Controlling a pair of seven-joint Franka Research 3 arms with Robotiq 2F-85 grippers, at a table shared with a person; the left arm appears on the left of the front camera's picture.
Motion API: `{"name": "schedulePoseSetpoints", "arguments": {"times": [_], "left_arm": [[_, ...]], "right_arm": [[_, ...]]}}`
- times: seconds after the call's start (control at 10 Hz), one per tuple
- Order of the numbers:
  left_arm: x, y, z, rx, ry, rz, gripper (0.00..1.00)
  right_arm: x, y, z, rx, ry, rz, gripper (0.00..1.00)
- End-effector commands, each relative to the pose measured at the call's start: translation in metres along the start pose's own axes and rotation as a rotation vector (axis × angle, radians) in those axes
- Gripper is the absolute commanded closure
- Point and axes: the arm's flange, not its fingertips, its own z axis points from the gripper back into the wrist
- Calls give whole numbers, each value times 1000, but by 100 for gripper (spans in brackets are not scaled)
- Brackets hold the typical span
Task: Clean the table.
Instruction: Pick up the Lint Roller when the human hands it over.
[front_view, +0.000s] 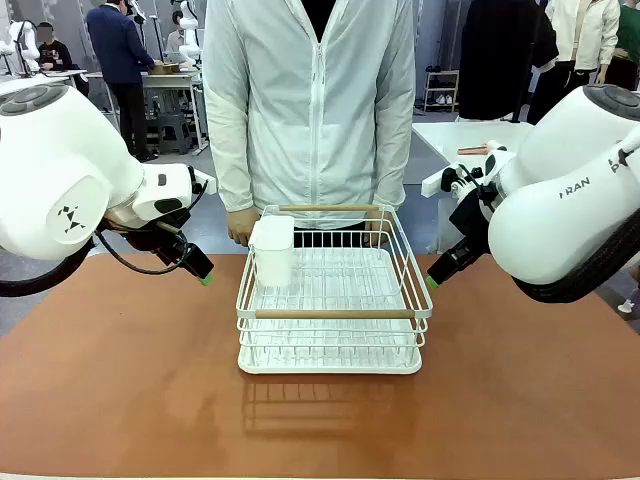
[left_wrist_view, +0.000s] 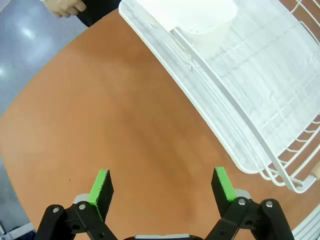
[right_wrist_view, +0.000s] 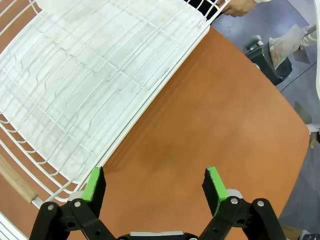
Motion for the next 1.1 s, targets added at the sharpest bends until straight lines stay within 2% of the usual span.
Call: {"name": "schedulePoseSetpoints", "arguments": {"times": [0.0,1.0], "left_arm": [[0,0,0,0,0,0,0],[0,0,0,0,0,0,0]], "right_arm": [[0,0,0,0,0,0,0],[0,0,0,0,0,0,0]]}}
